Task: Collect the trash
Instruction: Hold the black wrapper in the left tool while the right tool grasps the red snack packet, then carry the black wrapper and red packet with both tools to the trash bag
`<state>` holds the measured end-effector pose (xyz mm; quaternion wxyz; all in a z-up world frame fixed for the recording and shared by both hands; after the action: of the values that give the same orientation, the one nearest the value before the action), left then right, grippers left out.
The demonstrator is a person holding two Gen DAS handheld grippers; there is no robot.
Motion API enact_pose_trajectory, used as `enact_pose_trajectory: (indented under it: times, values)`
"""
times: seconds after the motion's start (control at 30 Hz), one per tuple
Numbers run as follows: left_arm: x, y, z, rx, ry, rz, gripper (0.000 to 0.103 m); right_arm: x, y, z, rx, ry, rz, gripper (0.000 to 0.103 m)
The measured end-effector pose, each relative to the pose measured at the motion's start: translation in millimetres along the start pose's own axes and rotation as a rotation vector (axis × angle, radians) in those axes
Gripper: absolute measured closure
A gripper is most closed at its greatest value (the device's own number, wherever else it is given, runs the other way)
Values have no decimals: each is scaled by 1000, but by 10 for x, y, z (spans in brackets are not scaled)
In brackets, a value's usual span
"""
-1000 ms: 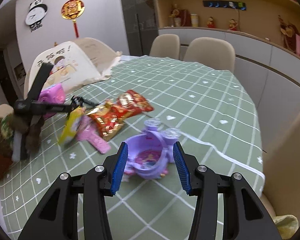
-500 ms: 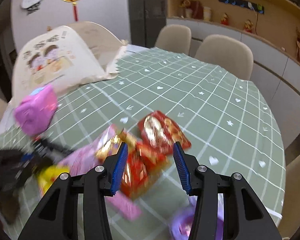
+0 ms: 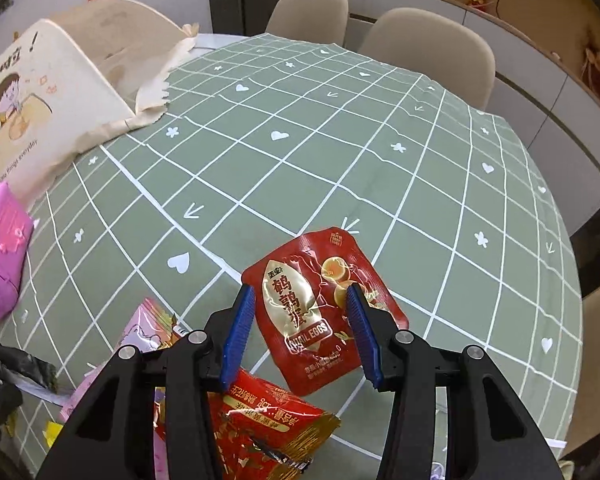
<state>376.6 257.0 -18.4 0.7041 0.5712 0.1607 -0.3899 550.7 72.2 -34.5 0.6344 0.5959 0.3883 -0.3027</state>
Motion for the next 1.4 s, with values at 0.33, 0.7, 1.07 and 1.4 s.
enact_pose_trajectory:
  times: [0.33, 0.7, 1.07, 1.4]
  values:
    - [-80, 7, 23, 10, -23, 17, 86, -336, 135, 265, 42, 102, 95, 58]
    - [-50, 20, -17, -5, -29, 1, 86, 51, 61, 157, 29, 180, -47, 56]
    - [-41, 18, -65, -16, -11, 0, 86, -102, -203, -39, -140, 130, -45, 45]
    - [-290, -29, 109, 16, 5, 50, 86, -744, -514, 53, -128, 174, 131, 86]
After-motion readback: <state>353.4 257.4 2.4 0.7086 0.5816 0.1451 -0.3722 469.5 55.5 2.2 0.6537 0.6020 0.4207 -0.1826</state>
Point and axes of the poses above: each gripper's, at about its wrist camera, not at the fingertips, and x roughly the way its jaws point, z to its right, y to its top, the point moved 2 cm from there along x, roughly the way its jaws point, and after that the axes turned 6 degrees about x, right-handed, at the moved point
